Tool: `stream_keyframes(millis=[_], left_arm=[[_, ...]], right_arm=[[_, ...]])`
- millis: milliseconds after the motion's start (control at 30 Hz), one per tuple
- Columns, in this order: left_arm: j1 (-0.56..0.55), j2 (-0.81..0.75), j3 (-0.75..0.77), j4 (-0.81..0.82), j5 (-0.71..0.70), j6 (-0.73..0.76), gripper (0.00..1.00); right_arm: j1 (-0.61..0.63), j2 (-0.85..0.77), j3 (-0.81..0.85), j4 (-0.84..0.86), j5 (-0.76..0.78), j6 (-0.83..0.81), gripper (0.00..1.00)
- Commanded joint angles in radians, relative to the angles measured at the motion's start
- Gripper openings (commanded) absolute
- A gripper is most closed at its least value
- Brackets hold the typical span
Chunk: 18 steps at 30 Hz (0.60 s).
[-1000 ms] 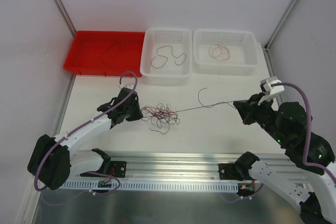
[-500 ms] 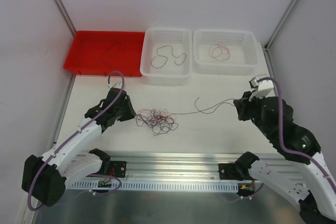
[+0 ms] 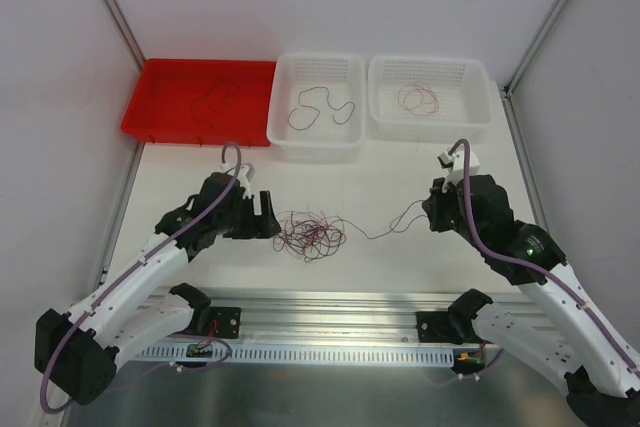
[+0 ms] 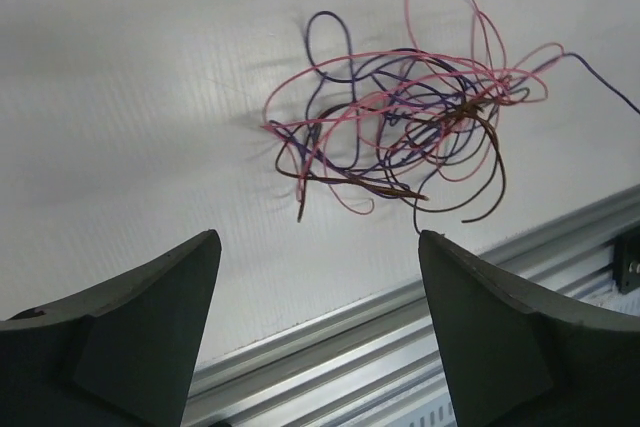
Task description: Untangle the cables
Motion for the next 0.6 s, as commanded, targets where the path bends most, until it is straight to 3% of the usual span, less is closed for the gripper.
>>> stream_keyframes(millis=[0,267,567], left_arm=[[-0.098,0.063,0.110,0.016,0.013,0.141,0.81],[-0.218,0.322,0.290,0.057,-0.062,0.468,0.79],[-0.260,0.541,0.399,0.085,-0.090,0.666,0.62]], right_arm=[[-0.006,-0.005,0.019,0.054,-0.062,0.017,0.01],[-0.006,0.004,-0.007,0.085,-0.122,0.018,0.01],[-0.006,0.012,-0.035,0.120,-0.161,0.045,0.01]])
